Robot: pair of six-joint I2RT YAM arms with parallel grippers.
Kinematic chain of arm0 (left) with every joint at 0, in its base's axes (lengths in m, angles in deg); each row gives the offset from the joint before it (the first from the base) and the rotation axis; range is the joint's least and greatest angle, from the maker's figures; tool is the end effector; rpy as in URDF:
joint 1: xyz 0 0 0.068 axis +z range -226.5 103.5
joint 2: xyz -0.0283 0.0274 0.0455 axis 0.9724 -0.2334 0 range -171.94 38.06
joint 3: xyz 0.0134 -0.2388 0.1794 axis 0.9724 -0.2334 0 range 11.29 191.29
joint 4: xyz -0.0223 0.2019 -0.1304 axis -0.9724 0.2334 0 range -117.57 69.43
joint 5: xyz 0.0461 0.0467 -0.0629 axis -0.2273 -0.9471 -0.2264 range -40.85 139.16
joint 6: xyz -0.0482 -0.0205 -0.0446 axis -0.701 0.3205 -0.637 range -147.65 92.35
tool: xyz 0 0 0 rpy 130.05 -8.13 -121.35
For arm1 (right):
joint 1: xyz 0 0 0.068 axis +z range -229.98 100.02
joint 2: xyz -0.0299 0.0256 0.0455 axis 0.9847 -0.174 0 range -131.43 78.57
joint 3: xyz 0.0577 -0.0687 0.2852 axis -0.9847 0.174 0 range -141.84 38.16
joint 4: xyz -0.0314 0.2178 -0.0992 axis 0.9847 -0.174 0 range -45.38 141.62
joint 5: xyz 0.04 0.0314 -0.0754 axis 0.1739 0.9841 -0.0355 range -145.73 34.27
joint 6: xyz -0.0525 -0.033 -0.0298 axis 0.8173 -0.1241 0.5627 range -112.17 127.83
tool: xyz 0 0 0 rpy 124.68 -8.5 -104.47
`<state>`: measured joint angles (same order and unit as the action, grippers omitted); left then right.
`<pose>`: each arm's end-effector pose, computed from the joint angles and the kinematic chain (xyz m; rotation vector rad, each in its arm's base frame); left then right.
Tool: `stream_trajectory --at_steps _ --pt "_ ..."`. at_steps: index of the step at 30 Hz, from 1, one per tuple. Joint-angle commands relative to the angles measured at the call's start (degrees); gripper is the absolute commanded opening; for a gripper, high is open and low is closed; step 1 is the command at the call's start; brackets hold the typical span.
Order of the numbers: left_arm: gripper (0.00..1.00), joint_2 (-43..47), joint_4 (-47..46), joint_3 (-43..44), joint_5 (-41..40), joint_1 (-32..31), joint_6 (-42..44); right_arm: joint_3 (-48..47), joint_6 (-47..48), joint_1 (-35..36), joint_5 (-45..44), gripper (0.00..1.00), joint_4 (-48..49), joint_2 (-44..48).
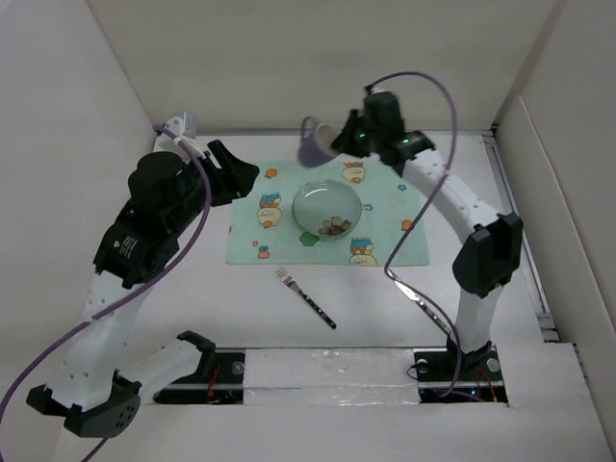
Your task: Set the dinner table for one person
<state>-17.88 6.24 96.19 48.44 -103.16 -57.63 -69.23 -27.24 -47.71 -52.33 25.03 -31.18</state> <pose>0.1368 -0.0678 0.5044 -0.0594 1.7076 -0.7353 0.3850 0.2470 0.3753 0.0152 2.1702 0.7629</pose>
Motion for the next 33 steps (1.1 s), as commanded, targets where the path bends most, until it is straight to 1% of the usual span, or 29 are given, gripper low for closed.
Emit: stream_trajectory --at_steps 1,2,5,6,7,10,14,18,21,24,28,33 --pt "0.5 -3.1 -8.2 -2.7 2.6 -0.3 1.1 0.2 7.8 -10.1 -5.2 0.0 -6.8 2.4" --pt "0.5 -3.8 -9.1 -3.1 3.4 -0.3 1.2 -1.5 8.8 -14.0 -5.9 0.0 -8.4 2.1" --pt "0.5 -6.6 -12.4 -3.7 4.6 -0.3 1.6 -4.0 11.1 -18.5 -7.9 0.0 -11.5 0.3" --pt "0.49 -8.1 -14.3 -3.5 5.2 -0.3 1.9 -5.7 11.7 -21.8 -8.6 0.0 -12.9 -1.5" --pt "0.49 -8.9 -14.3 -3.4 5.2 -0.3 2.1 -5.7 11.9 -21.8 -8.6 0.0 -13.6 -1.5" --pt "0.49 -11.5 -15.9 -2.9 6.2 -0.3 3.2 -8.2 12.1 -25.0 -9.8 0.0 -15.0 -4.8" --pt "0.5 -13.7 -16.9 -2.6 6.9 -0.3 4.7 -10.3 11.9 -27.6 -9.2 0.0 -15.2 -8.3" --pt "0.5 -14.9 -18.6 -3.5 6.7 -0.3 5.9 -14.2 11.7 -28.1 -8.9 0.0 -16.0 -12.8" --pt "0.5 -15.8 -20.2 -4.1 6.3 -0.3 6.5 -19.7 11.3 -28.1 -10.6 0.0 -18.4 -16.6" --pt "0.5 -16.5 -20.7 -4.0 6.8 -0.3 7.2 -22.6 11.3 -28.1 -12.0 0.0 -20.1 -19.1" --pt "0.5 -17.9 -20.5 -3.7 6.8 -0.3 8.4 -25.3 11.1 -27.6 -13.2 0.0 -21.3 -22.0" --pt "0.5 -18.1 -20.3 -3.9 5.9 -0.3 9.5 -25.8 10.5 -27.6 -14.8 0.0 -21.5 -24.5"
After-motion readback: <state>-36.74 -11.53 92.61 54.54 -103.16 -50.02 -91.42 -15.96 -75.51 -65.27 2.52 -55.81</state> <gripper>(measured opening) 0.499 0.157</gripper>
